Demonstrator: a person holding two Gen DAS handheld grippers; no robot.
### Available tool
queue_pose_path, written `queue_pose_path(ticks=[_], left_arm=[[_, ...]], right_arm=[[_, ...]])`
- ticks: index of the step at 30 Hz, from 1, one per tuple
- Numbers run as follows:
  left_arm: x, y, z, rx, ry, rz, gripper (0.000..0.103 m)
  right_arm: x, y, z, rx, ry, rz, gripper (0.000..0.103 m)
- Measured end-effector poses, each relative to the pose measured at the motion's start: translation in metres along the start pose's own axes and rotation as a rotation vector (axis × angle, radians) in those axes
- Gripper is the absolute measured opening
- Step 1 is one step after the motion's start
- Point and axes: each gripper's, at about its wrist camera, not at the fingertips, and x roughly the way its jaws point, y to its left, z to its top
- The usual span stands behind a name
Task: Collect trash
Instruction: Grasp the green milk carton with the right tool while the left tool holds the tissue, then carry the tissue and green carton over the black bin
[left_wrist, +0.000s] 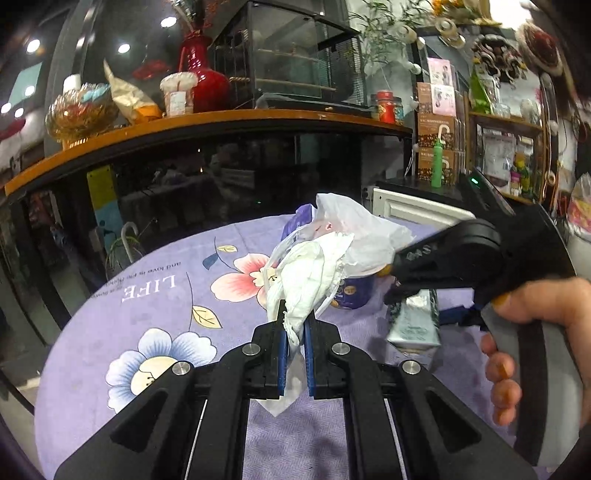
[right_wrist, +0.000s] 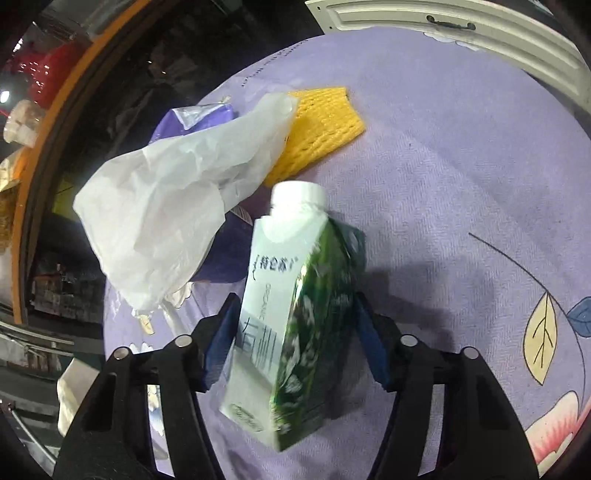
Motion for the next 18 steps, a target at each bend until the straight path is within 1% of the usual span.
queue_pose_path(ticks=[4, 6, 10, 12, 15, 18], left_arm=[[0.001, 0.004, -0.001, -0.021, 0.000, 0.005, 0.008], [0.000, 0.005, -0.001, -0.032, -0.009, -0.005, 0.008], [-0.003, 0.001, -0.003, -0.014, -0.025, 0.002, 0.008], [-0.004, -0.003, -0.004, 0.003, -0.034, -0.002, 0.008], [-0.004, -0.007, -0.005, 0.010, -0.027, -0.031, 0.008], [-0.010, -0.014, -0.003, 0.019, -0.011, -0.050, 0.008]], right_arm=[[-0.020, -0.013, -0.011, 0.007, -0.006, 0.058, 0.058], [-0.034, -0.022, -0.017, 0.016, -0.013, 0.114, 0.058], [-0.070, -0.048, -0.035, 0.040, -0.038, 0.191, 0.058], [-0.086, -0.057, -0.042, 0.040, -0.052, 0.216, 0.058], [-0.111, -0.070, -0.054, 0.013, -0.082, 0.232, 0.058], [-0.139, -0.080, -0.070, -0.062, -0.135, 0.218, 0.058]])
